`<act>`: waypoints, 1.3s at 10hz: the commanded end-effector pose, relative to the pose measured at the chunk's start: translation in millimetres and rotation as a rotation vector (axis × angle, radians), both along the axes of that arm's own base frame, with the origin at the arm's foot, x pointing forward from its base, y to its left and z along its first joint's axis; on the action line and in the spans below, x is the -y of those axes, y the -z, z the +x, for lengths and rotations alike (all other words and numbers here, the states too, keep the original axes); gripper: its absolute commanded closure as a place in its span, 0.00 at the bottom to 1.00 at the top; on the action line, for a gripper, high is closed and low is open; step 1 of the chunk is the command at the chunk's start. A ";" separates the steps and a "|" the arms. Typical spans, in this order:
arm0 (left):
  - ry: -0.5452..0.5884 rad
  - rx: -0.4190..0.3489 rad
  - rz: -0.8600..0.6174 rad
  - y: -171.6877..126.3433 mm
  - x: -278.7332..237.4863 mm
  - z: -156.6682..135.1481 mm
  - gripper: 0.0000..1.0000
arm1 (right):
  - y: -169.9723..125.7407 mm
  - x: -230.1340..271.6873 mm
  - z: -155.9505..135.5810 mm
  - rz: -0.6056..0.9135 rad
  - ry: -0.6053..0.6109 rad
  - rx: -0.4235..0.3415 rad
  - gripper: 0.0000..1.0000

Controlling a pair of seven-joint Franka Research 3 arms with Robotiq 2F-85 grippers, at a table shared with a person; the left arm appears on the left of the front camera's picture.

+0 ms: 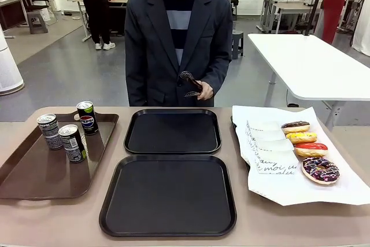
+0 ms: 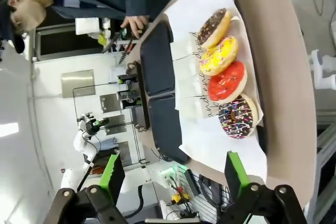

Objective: Set up donuts and drinks on trays.
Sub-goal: Pick up one Pepsi coke and place it on the Flat Tray.

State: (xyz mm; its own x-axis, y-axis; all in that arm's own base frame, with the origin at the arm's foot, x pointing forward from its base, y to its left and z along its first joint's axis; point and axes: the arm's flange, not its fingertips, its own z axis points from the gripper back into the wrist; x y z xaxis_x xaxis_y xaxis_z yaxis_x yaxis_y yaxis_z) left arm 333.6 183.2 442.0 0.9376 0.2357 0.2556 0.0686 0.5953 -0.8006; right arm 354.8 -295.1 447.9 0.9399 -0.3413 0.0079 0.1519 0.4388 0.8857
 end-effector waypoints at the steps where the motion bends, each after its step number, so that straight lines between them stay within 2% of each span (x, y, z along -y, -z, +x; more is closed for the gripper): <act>1: -0.020 0.027 0.008 -5.6 -1.3 -6.6 0.00 | -2.7 -2.0 7.5 -0.038 -0.028 -0.024 0.00; 2: -0.015 0.044 0.049 -10.3 1.9 -5.8 0.00 | 0.0 0.0 0.0 0.000 0.000 0.000 0.00; 3: -0.014 0.007 0.006 -3.5 -4.3 -3.3 0.00 | 0.0 0.0 0.0 0.000 0.000 0.000 0.00; 13: -0.014 0.007 0.006 -3.5 -4.3 -3.3 0.00 | 0.0 0.0 0.0 0.000 0.000 0.000 0.00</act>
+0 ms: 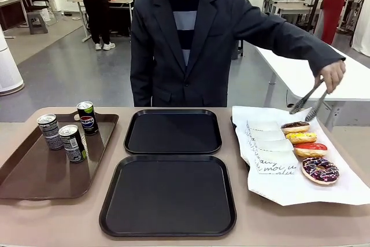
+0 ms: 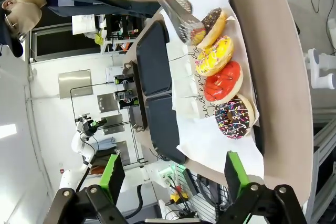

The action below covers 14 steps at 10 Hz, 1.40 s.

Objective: Set up donuts and drinks on trays.
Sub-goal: Pick up one Pepsi coke and place it on the Flat Tray.

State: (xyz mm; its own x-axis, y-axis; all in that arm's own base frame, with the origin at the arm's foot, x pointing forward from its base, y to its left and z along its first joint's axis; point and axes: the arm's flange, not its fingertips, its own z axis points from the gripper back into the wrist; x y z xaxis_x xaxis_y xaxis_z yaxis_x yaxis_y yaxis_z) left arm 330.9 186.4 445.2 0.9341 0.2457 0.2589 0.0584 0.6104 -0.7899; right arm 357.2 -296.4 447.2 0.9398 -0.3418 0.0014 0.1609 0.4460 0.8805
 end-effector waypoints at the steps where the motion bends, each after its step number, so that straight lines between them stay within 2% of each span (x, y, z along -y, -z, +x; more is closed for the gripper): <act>1: 0.001 0.008 -0.012 -0.3 -1.1 -0.5 0.00 | -0.7 -1.4 -2.4 0.008 -0.001 0.010 0.00; 12: 0.001 0.008 -0.012 -0.3 -1.1 -0.5 0.00 | -0.7 -1.4 -2.4 0.008 -0.001 0.010 0.00; 13: 0.000 0.000 0.000 0.0 0.1 0.0 0.00 | -0.7 -1.4 -2.4 0.008 -0.001 0.010 0.00; 14: -0.030 0.023 0.075 -13.5 3.2 4.6 0.00 | -0.7 -1.4 -2.4 0.008 -0.001 0.010 0.00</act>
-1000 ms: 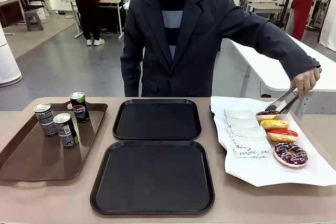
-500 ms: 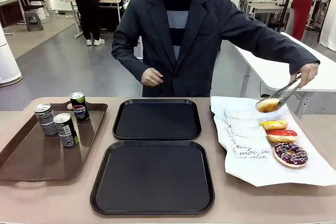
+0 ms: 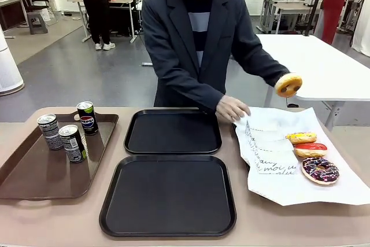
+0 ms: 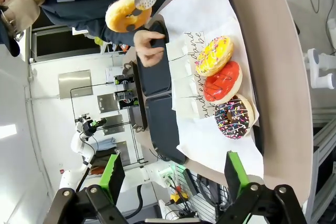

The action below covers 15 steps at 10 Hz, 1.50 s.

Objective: Set up donuts and drinks on trays.
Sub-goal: Pick up one Pepsi coke and place it on the Flat Tray.

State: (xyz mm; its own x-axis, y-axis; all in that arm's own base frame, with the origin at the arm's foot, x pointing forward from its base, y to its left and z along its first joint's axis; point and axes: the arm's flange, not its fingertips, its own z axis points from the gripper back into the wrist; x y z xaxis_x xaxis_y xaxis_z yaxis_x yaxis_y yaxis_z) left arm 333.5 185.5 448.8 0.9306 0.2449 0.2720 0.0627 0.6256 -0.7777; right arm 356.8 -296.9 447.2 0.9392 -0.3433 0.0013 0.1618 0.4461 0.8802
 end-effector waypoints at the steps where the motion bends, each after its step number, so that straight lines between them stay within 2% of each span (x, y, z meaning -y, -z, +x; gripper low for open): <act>1: -0.024 0.022 0.155 -31.5 17.8 10.5 0.00 | -0.6 -1.9 -1.9 0.009 -0.002 0.010 0.00; 3: 0.060 -0.025 0.385 -58.3 64.7 28.0 0.00 | -0.6 -1.9 -1.9 0.009 -0.002 0.010 0.00; 4: 0.094 -0.050 0.501 -65.1 89.7 39.8 0.00 | -0.6 -1.9 -1.9 0.009 -0.002 0.010 0.00; 5: 0.120 -0.118 0.631 -67.0 117.1 53.9 0.00 | -0.6 -1.9 -1.9 0.009 -0.002 0.010 0.00; 6: 0.122 -0.148 0.708 -65.3 141.4 62.7 0.00 | -0.6 -1.9 -1.9 0.009 -0.002 0.010 0.00; 10: 0.132 -0.269 0.922 -32.7 222.7 73.7 0.00 | -0.6 -1.9 -1.9 0.009 -0.002 0.010 0.00; 12: 0.099 -0.286 0.940 -11.5 250.9 80.6 0.00 | -0.6 -1.9 -1.9 0.009 -0.002 0.010 0.00; 15: 0.053 -0.259 0.994 30.7 282.0 92.6 0.00 | -0.6 -1.9 -1.9 0.009 -0.002 0.010 0.00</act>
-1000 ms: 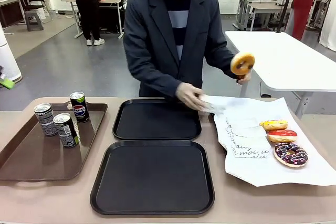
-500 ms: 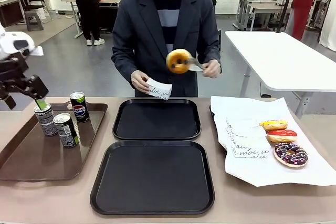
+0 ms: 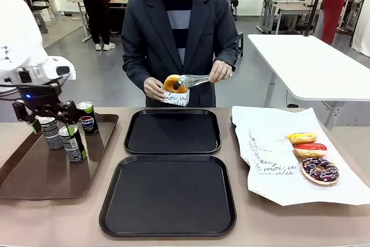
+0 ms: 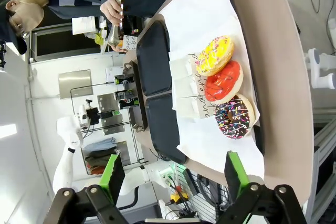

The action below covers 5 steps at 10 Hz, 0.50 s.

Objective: Set up donuts and drinks on trays.
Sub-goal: Pick up one Pepsi coke and place it on the Flat Tray.

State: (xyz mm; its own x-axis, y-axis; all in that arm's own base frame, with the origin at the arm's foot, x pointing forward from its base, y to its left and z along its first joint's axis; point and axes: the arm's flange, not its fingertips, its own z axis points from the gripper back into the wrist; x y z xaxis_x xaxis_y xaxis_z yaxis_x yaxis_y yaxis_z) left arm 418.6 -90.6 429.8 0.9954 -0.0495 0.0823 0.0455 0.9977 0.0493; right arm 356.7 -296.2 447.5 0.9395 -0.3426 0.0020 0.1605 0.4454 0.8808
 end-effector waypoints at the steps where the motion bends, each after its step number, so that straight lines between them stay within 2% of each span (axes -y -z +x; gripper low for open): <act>1: 0.005 -0.014 -0.014 -13.0 -10.0 -5.2 0.00 | -0.3 -1.1 -1.8 0.008 -0.001 0.009 0.00; 5: 0.005 -0.014 -0.014 -13.0 -10.0 -5.2 0.00 | -0.3 -1.1 -1.8 0.008 -0.001 0.009 0.00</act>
State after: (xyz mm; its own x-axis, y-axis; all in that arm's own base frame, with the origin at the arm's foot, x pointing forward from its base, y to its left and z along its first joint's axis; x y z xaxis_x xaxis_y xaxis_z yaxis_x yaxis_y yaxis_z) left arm 415.8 -80.0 440.4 0.9965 -0.0334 0.0762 0.0304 0.9987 0.0412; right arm 356.7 -296.2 447.5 0.9395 -0.3426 0.0019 0.1607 0.4454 0.8808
